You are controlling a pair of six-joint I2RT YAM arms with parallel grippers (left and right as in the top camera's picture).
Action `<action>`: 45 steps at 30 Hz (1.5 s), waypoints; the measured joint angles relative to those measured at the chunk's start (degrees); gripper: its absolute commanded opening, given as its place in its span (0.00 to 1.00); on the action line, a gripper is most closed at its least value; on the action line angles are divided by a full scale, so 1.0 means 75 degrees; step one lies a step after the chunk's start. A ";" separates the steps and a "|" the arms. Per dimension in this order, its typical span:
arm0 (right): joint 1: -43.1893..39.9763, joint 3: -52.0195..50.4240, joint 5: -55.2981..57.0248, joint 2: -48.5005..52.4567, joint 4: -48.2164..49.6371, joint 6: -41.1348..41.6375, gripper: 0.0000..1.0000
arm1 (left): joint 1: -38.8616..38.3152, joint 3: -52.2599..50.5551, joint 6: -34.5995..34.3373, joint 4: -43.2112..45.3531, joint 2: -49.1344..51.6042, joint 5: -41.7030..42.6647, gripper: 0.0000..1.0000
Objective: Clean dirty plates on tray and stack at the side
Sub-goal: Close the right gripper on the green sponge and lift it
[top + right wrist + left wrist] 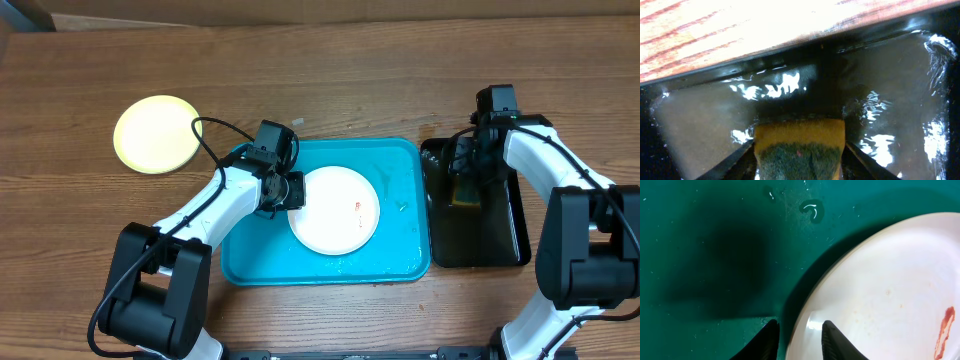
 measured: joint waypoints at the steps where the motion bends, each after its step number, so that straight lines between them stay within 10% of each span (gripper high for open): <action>1: 0.0000 0.0000 -0.0017 0.0000 -0.0079 0.0009 0.59 | 0.0000 0.0000 0.0000 0.0000 0.0000 0.0000 0.30; 5: 0.0000 0.0000 -0.0023 0.0000 -0.0530 0.0006 0.58 | 0.0000 0.0000 -0.0012 -0.0009 0.0000 -0.0003 0.15; 14: 0.0000 0.0000 -0.0026 0.0000 -0.0912 0.0017 0.56 | 0.0000 0.0000 -0.0029 -0.0006 0.0000 -0.0026 0.30; 40: 0.0009 0.0000 -0.0058 0.0000 -0.0915 0.0026 0.50 | 0.0000 -0.0105 -0.0029 -0.0172 0.0000 -0.0026 0.16; 45: 0.0009 0.0000 -0.0061 0.0000 -0.0705 0.0026 0.34 | 0.0000 -0.0105 -0.0029 -0.0163 0.0000 -0.0026 0.15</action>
